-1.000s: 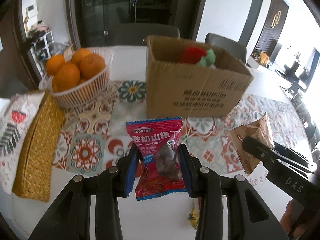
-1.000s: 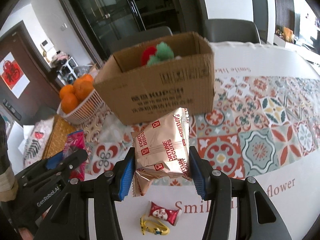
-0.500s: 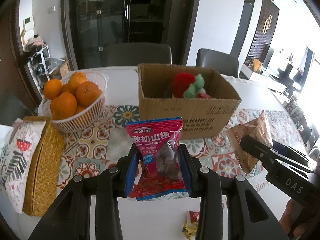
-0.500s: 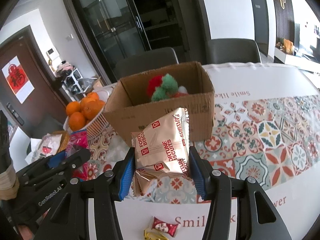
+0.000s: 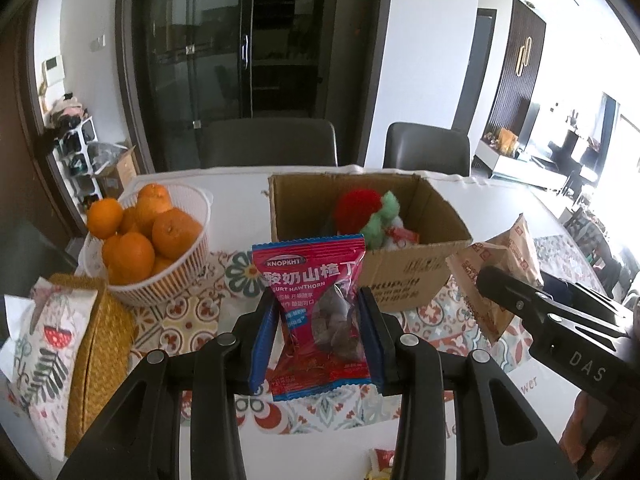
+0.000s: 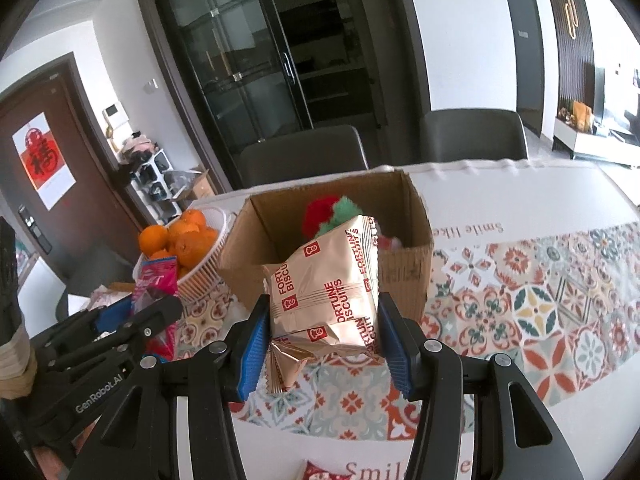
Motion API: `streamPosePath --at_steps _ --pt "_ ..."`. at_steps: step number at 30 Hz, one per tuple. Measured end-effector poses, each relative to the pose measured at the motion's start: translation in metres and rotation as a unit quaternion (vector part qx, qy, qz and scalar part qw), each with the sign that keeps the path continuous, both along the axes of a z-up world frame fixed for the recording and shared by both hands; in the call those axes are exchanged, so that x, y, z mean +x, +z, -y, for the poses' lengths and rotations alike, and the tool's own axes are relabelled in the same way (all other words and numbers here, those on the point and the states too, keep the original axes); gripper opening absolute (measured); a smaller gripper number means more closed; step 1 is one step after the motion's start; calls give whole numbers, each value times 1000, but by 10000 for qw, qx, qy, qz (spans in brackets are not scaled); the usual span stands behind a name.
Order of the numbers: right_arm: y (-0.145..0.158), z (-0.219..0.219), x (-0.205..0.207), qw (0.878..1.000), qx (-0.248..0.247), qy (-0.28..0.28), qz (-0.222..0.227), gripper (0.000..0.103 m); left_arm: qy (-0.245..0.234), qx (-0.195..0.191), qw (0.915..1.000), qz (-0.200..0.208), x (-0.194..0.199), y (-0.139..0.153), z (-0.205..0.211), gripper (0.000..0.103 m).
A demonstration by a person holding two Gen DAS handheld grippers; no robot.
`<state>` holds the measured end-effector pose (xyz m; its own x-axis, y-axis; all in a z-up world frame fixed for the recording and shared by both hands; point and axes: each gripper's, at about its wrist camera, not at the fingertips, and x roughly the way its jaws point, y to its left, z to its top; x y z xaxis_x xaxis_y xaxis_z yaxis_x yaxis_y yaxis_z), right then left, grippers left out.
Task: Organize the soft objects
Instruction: 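Lift the biscuit packet and hawthorn bag and carry both over the box, then open both tools to drop the biscuit packet and hawthorn bag into the box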
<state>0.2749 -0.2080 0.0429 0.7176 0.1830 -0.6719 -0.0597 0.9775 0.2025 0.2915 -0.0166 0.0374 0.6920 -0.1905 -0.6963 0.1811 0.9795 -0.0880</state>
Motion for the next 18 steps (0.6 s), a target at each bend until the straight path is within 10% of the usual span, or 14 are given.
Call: streamPosePath --at_steps 18 --pt "29 8 53 9996 -231 138 130 52 -229 120 9996 149 48 25 12 39"
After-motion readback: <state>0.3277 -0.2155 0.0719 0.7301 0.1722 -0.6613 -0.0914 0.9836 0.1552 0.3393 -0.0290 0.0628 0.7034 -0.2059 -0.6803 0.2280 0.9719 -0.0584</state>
